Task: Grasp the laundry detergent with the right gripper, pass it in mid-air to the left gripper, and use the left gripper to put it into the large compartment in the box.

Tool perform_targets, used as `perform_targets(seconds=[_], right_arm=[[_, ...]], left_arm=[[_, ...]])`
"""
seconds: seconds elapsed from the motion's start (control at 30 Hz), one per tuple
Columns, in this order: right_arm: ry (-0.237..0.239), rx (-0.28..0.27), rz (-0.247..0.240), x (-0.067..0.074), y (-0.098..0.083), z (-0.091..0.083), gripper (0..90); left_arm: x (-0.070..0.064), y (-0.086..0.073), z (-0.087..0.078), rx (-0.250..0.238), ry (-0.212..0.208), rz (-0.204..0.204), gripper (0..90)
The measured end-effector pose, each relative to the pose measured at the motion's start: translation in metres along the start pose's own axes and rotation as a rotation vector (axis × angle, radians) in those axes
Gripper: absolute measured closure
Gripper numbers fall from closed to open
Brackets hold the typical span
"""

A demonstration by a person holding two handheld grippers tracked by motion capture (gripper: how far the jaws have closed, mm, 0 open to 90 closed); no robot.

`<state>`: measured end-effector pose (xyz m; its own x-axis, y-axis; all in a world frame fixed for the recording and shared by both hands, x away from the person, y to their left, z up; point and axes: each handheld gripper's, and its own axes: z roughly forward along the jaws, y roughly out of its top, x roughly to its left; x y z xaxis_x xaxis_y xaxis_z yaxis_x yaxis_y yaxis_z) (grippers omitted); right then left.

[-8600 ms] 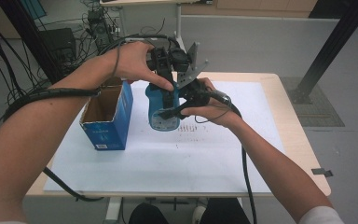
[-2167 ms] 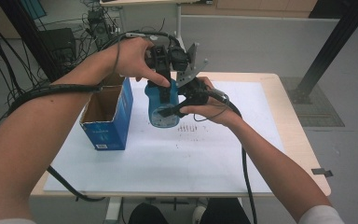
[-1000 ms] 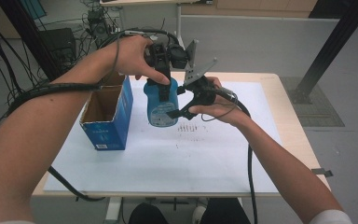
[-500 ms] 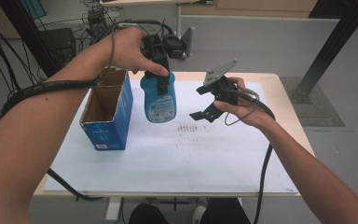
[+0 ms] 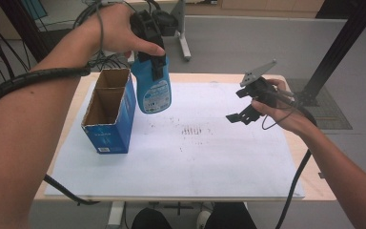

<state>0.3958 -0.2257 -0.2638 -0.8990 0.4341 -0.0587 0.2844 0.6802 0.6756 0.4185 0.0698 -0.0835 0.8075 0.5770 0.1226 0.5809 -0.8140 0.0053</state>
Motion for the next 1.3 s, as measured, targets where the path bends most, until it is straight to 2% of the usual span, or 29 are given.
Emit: perform_targets(seconds=[0.13,0.37,0.53,0.63,0.73,0.87,1.03,1.13,1.3], right_arm=[[-0.016,0.009,0.021,-0.004,-0.009,-0.008,0.7],[-0.03,0.035,0.047,-0.01,-0.022,-0.015,0.7],[-0.037,0.037,0.055,-0.013,-0.027,-0.019,0.7],[-0.038,0.046,0.055,-0.014,-0.028,-0.02,0.7],[-0.045,0.057,0.049,-0.015,-0.027,-0.021,0.7],[-0.052,0.071,0.053,-0.017,-0.026,-0.025,0.7],[-0.062,0.087,0.051,-0.019,-0.024,-0.029,0.7],[-0.065,0.095,0.047,-0.02,-0.022,-0.03,0.7],[-0.067,0.1,0.039,-0.019,-0.02,-0.03,0.7]], left_arm=[[0.014,-0.007,-0.013,-0.003,0.019,-0.079,35.8],[0.039,-0.022,-0.034,-0.017,0.036,-0.254,35.8],[0.053,-0.032,-0.046,-0.008,0.054,-0.35,35.8],[0.062,-0.037,-0.051,-0.004,0.051,-0.403,35.7],[0.072,-0.043,-0.055,-0.009,0.044,-0.483,35.8],[0.082,-0.05,-0.061,-0.02,0.061,-0.562,35.8],[0.093,-0.061,-0.071,-0.038,0.088,-0.702,35.8],[0.098,-0.066,-0.074,-0.042,0.101,-0.764,35.9],[0.105,-0.074,-0.073,-0.037,0.095,-0.853,35.9]])
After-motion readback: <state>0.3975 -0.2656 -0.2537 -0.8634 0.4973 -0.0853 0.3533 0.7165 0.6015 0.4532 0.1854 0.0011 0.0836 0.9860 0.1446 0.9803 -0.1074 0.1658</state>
